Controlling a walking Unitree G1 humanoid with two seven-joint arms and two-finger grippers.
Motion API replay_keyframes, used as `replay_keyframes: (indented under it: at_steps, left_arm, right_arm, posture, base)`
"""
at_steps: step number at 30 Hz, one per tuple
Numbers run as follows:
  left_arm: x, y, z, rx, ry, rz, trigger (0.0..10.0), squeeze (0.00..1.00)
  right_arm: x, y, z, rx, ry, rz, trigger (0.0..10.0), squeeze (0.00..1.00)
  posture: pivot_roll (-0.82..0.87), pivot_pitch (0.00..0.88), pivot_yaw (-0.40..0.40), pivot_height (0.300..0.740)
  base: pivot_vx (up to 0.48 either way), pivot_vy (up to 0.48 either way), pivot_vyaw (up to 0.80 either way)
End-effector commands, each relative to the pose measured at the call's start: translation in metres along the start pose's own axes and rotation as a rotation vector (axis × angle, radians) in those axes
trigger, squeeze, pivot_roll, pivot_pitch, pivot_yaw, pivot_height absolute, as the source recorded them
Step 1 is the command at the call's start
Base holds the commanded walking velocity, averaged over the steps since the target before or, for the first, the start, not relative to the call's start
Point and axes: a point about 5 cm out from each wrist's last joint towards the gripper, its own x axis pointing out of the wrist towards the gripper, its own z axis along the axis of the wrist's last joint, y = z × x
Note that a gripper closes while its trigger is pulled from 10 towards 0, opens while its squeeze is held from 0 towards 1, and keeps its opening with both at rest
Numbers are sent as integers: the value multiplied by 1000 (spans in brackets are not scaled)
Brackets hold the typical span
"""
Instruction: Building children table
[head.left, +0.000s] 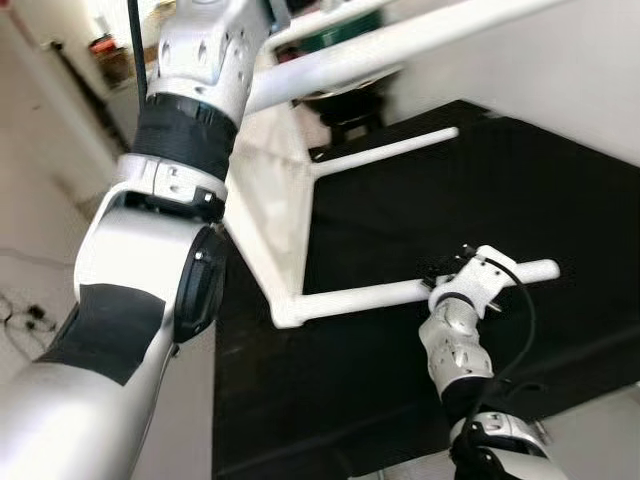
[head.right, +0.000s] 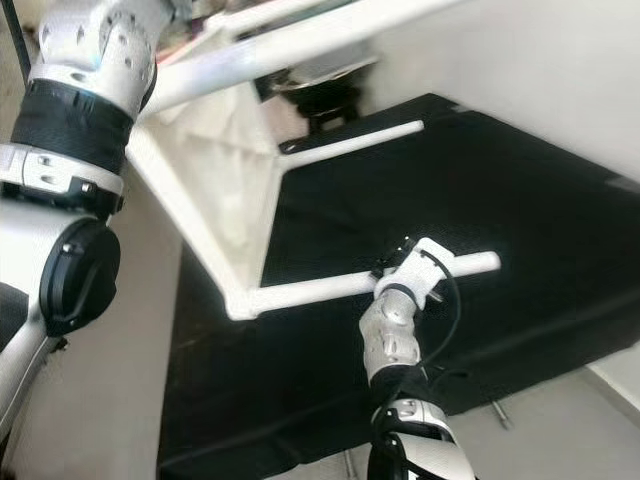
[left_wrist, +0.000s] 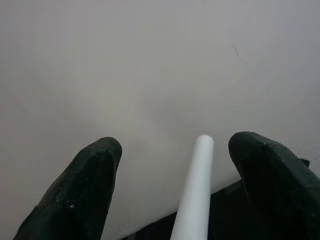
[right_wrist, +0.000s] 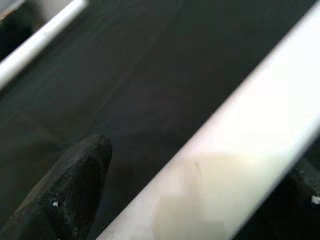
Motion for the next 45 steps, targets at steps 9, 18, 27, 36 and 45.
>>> replay_keyframes:
  at_steps: [9,18,27,36,45]
  left_arm:
    - [-37,-4,5,-15,5,-18,10000,0]
    - [-42,-13,3,-33,17,-39,10000,0]
    - [-43,-22,4,-57,14,-51,10000,0]
    - [-62,-13,5,-28,21,104,10000,0]
    - [-115,-20,6,95,57,403,10000,0]
  right_arm:
    - [7,-33,-14,-290,-58,-153,10000,1000]
    - [1,0,31,-610,-486,-53,10000,1000]
    - [4,6,66,-727,-654,-106,10000,1000]
    - [-19,42,121,-697,-926,104,10000,1000]
    - [-65,91,137,-576,-962,678,10000,0]
  posture:
    - [-63,20,189,740]
    - [-67,33,181,740]
    - [-72,40,176,740]
    - [-75,36,155,740]
    - [-82,12,104,740]
  base:
    - [0,0,0]
    - [0,0,0]
    - [0,0,0]
    - [0,0,0]
    - [0,0,0]
